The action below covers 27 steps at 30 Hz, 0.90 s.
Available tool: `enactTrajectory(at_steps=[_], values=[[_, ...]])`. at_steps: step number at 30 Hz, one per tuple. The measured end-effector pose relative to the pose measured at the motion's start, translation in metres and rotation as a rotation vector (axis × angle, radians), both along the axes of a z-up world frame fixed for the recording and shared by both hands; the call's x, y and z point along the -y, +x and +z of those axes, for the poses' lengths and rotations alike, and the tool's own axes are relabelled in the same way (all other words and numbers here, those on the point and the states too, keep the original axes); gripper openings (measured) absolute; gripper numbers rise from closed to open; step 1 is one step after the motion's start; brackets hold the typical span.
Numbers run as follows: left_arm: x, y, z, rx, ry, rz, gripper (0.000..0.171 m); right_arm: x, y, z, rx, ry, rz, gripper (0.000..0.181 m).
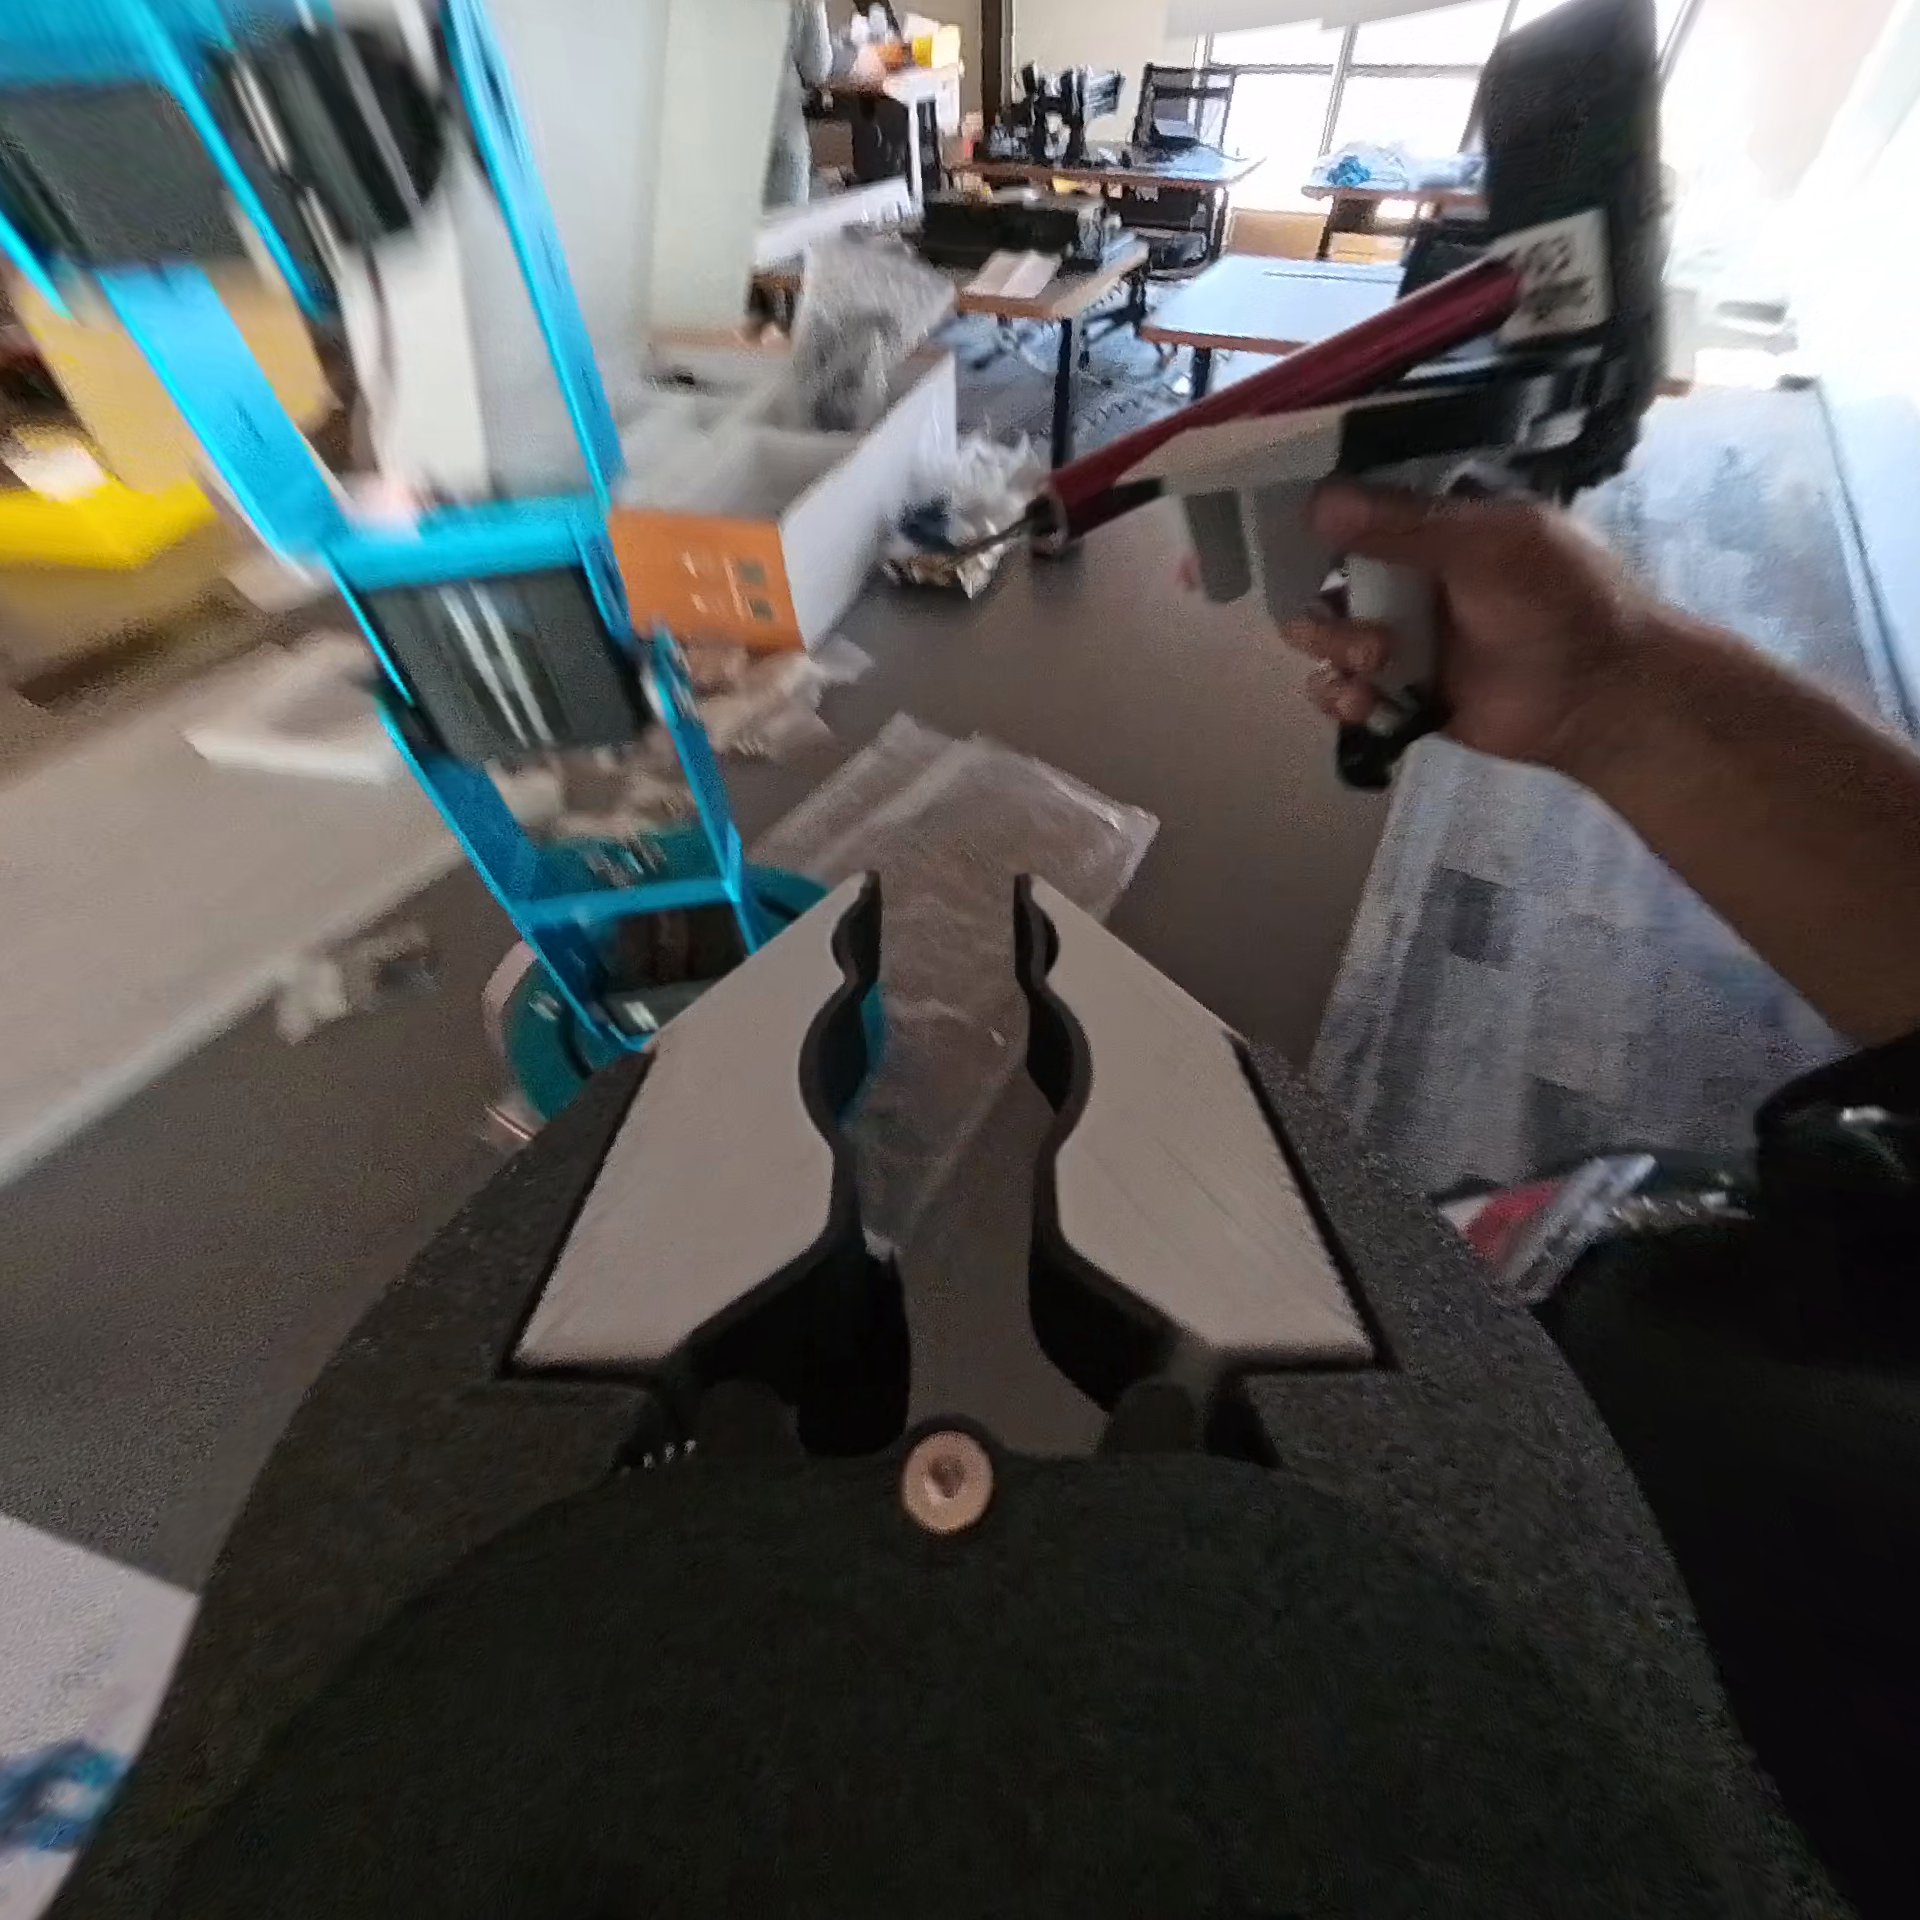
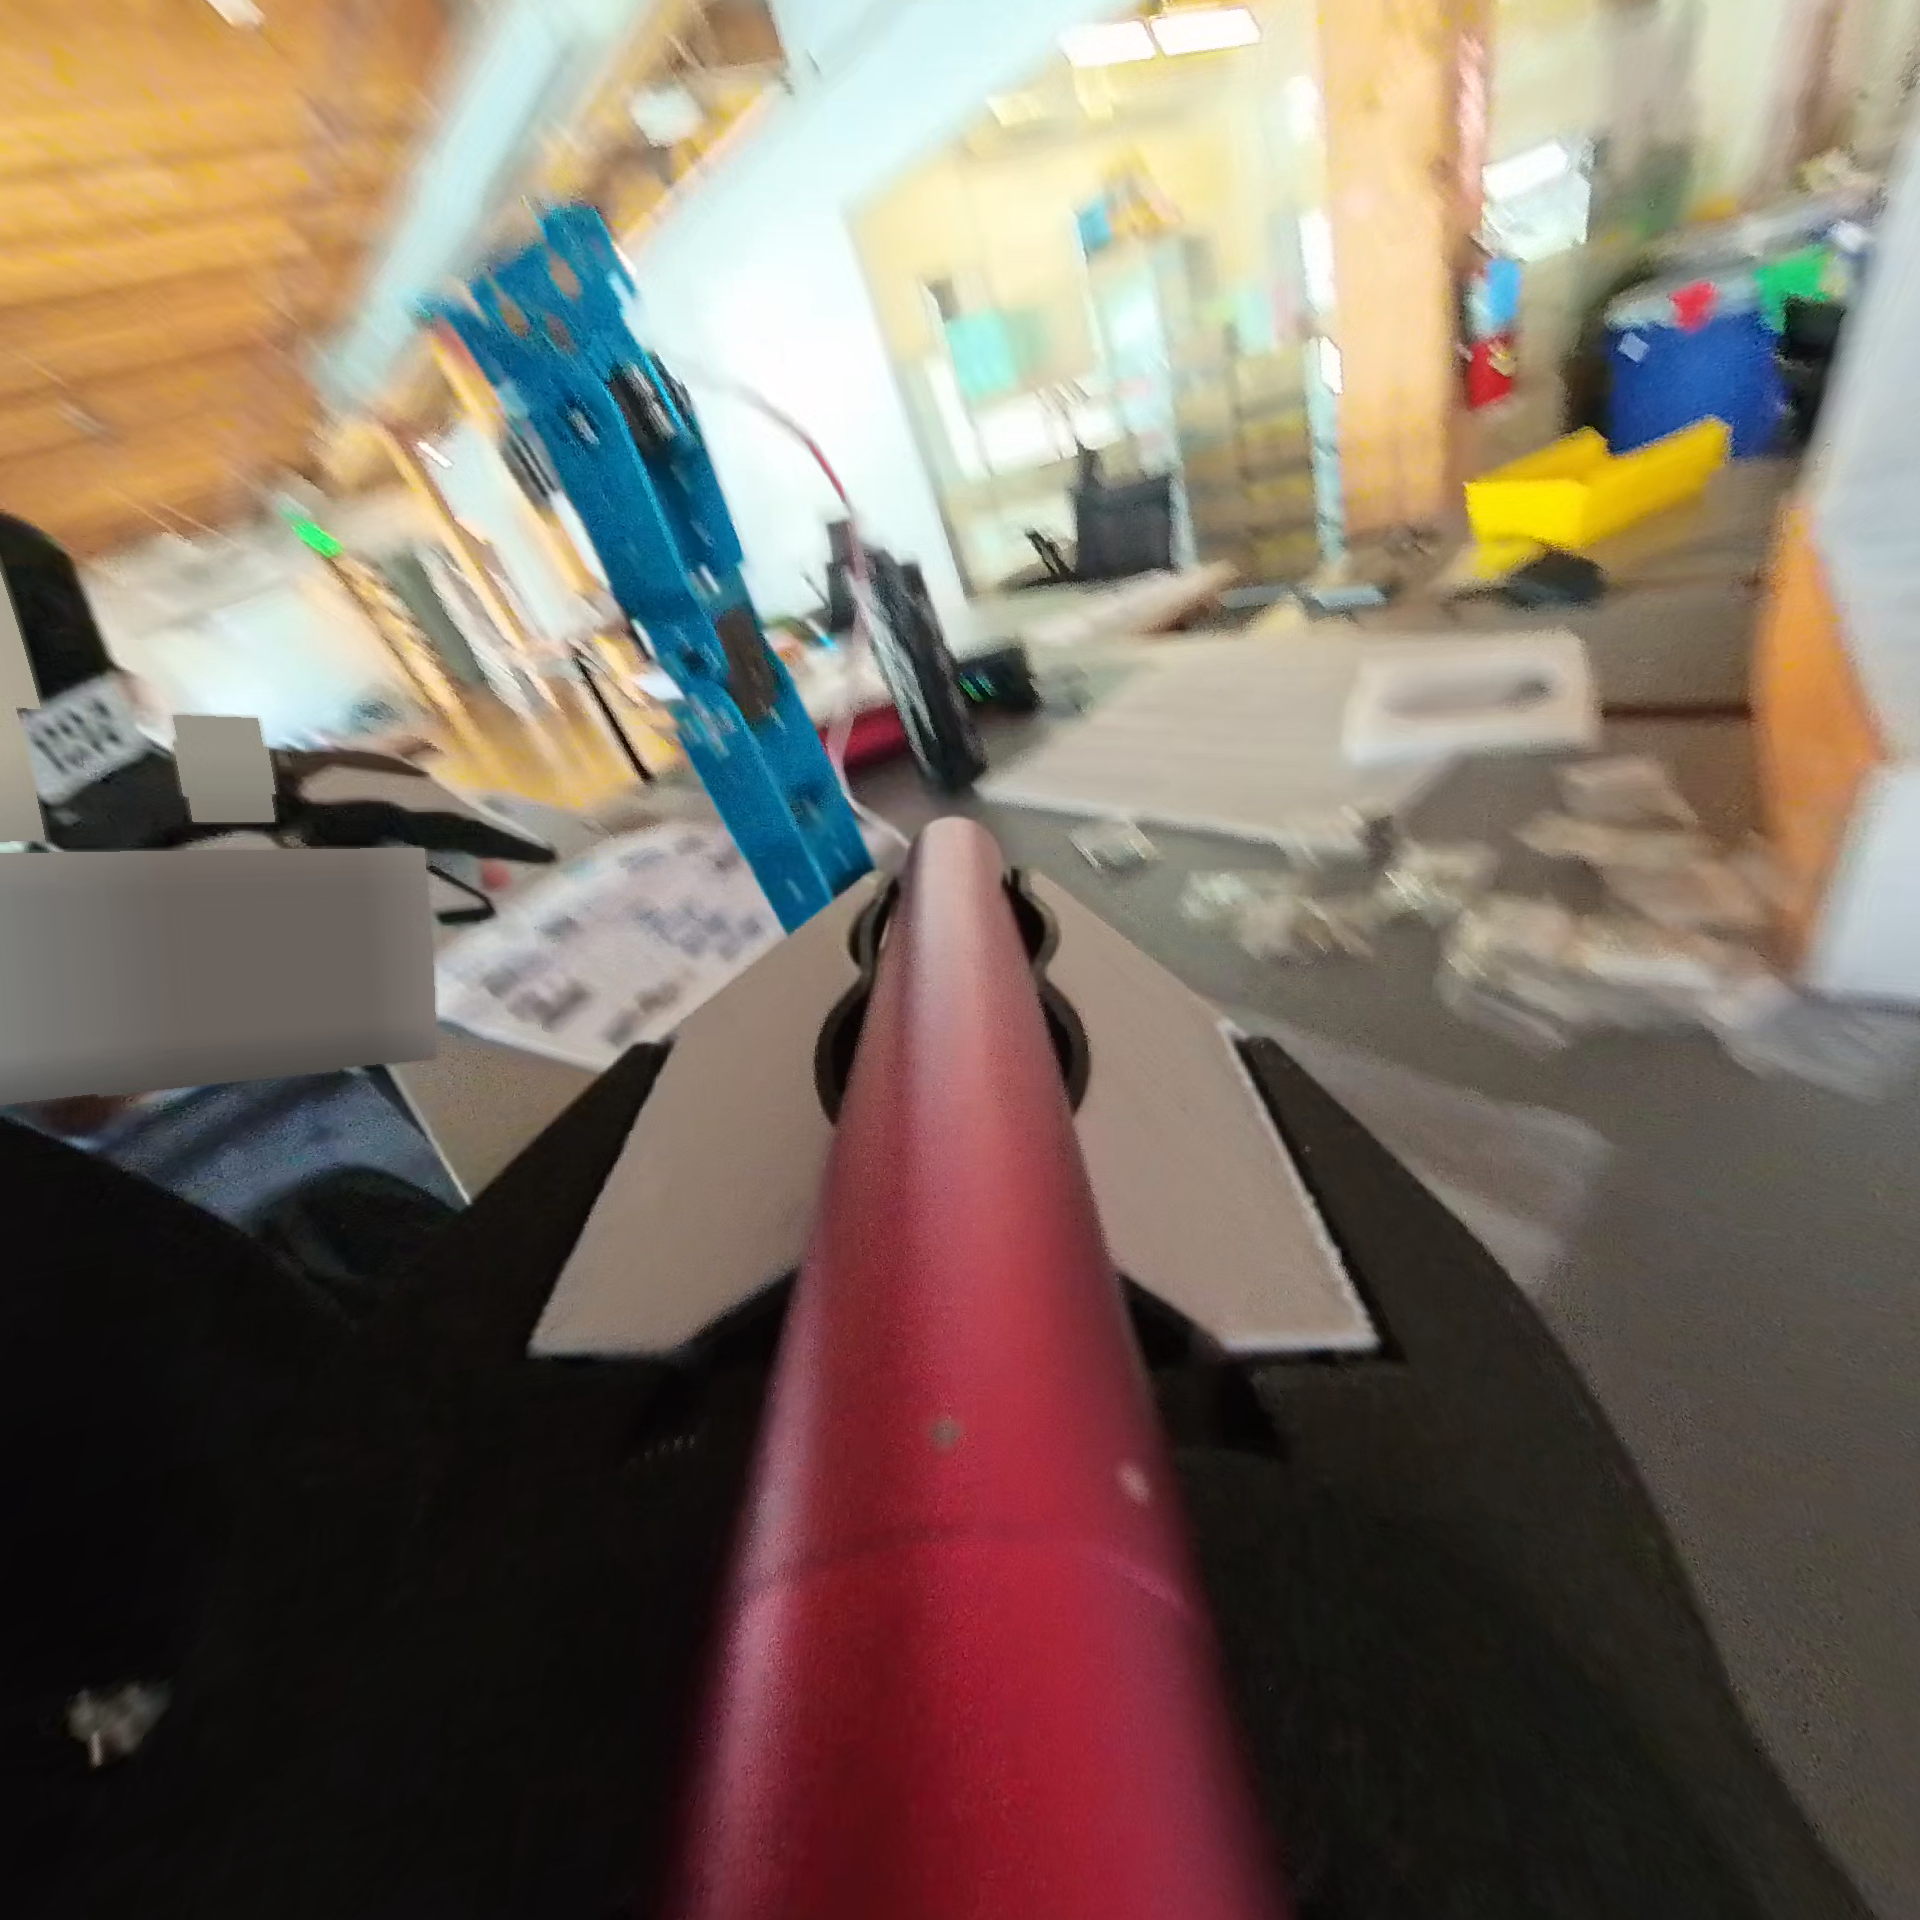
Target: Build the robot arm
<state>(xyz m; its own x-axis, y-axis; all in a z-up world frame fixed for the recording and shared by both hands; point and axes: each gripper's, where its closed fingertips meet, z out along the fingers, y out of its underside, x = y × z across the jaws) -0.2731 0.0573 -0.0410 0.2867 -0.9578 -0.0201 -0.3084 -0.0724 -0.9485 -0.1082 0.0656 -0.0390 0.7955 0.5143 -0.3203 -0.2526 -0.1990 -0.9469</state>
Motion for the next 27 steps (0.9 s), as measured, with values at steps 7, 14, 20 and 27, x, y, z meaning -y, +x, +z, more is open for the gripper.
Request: enactTrajectory(at_steps=[7, 14, 20, 27], values=[[0.000, 0.001, -0.095, -0.063, -0.259, 0.053, 0.025, 0.045, -0.023, -0.103, 0.326, -0.257, 0.004, 0.022], [-0.004, 0.026, -0.116, -0.238, -0.183, 0.076, 0.025, 0.029, -0.055, -0.120, 0.416, -0.229, -0.116, 0.022], [0.012, 0.038, -0.121, -0.223, -0.276, -0.006, 0.023, 0.009, 0.006, -0.124, 0.500, -0.238, -0.385, 0.022], [0.010, 0.044, -0.120, -0.209, -0.301, 0.011, 0.024, 0.000, -0.011, -0.132, 0.336, -0.324, -0.132, 0.022]])
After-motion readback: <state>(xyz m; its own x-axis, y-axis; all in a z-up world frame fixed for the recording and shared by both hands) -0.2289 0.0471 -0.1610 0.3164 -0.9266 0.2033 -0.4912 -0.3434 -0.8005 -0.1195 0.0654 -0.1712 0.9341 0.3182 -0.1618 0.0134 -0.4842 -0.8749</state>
